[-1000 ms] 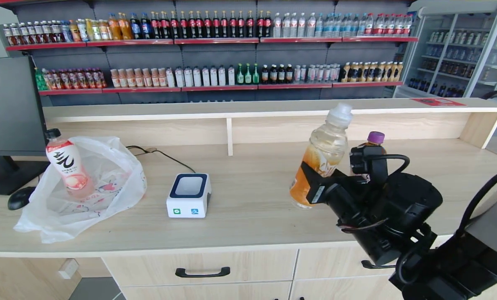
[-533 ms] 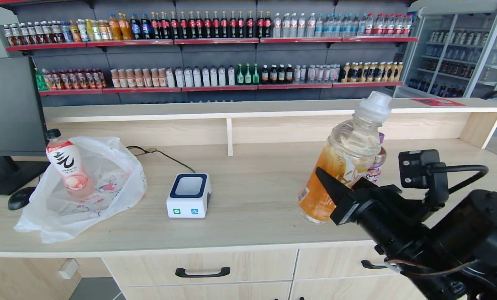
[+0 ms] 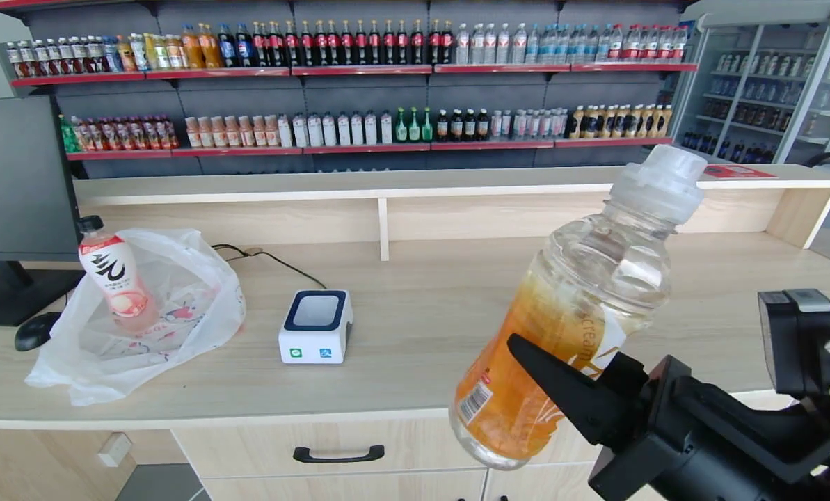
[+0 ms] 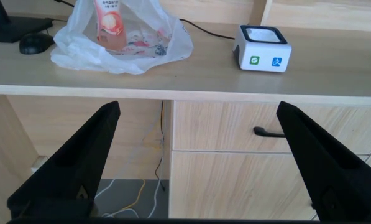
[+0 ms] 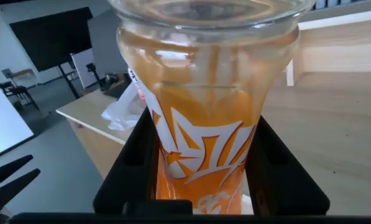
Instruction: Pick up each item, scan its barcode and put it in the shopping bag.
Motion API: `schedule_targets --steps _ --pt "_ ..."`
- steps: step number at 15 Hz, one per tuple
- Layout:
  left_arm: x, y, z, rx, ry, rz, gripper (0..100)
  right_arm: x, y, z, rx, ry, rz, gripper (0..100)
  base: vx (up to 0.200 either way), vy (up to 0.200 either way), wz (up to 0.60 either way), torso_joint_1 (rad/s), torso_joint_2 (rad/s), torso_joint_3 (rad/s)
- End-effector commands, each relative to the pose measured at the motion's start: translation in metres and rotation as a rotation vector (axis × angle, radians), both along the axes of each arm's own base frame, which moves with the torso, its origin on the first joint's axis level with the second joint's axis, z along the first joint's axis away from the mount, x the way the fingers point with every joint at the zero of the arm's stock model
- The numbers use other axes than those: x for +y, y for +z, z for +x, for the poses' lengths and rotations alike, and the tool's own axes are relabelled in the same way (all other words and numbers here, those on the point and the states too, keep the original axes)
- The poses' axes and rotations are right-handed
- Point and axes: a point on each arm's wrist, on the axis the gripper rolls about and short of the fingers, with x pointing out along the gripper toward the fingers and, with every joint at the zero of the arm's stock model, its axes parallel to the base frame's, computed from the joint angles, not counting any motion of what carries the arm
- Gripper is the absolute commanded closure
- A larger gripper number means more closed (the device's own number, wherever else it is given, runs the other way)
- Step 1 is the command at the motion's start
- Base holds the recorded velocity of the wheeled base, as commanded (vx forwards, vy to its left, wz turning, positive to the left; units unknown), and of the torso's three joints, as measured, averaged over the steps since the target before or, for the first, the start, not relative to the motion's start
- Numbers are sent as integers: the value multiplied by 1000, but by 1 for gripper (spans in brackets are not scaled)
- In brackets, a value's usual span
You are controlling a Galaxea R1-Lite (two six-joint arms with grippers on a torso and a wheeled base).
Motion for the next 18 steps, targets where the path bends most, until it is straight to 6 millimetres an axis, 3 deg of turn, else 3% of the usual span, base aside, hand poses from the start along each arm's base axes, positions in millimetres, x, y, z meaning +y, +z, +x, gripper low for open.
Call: schedule_targets --steps 1,7,9,18 --pt "0 0 0 -1 0 0 0 1 3 -7 0 85 25 100 0 0 0 0 0 0" --pt "0 0 0 -1 1 0 0 11 -2 -10 99 205 79 100 0 0 0 0 0 0" --pt "0 0 0 -1 0 0 0 11 2 -18 128 254 126 100 0 0 0 0 0 0" --pt "0 0 0 -1 0 0 0 28 18 -20 254 359 315 100 0 0 0 0 0 0"
